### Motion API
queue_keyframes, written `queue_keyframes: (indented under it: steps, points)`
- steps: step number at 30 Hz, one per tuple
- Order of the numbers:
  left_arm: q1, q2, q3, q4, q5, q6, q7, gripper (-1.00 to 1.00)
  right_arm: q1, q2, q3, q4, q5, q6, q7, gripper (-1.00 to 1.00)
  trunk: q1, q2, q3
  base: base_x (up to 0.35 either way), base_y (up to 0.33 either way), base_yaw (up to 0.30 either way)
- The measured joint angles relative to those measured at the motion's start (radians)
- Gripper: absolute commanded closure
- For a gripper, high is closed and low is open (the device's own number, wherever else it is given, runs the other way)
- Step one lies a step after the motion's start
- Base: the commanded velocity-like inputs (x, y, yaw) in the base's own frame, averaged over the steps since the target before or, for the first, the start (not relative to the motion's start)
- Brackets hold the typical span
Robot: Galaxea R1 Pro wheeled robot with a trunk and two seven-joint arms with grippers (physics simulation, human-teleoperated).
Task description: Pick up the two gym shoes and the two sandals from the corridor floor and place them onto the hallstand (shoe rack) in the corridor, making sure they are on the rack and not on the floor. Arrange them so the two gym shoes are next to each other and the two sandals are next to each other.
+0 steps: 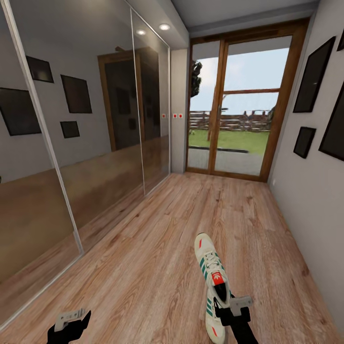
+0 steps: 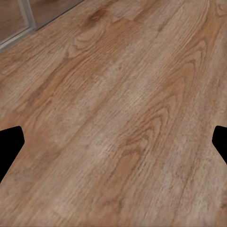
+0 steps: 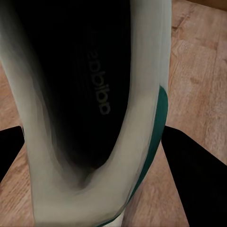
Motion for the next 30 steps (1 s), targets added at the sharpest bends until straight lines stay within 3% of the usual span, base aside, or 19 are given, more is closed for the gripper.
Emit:
queue_keyframes:
  steps: [7,18,30]
  points:
    - [0.001,0.0,0.0,0.0,0.002,0.0,0.001,-1.0,0.0,-0.001,0.0,-0.001,0.001,0.0,0.001,1.0,0.0,0.0,-0.001,0.069,0.072,0.0]
    - [0.001,0.0,-0.001,0.0,0.001,0.0,0.0,-1.0,0.0,-0.004,-0.002,-0.004,0.003,-0.002,0.0,1.0,0.0,0.0,-0.001,0.177,0.261,-0.009]
    - [0.002,0.0,-0.001,0.0,0.001,0.0,-0.001,-1.0,0.0,-0.008,-0.015,0.0,0.002,-0.001,-0.001,1.0,0.0,0.0,-0.001,0.22,0.278,-0.243]
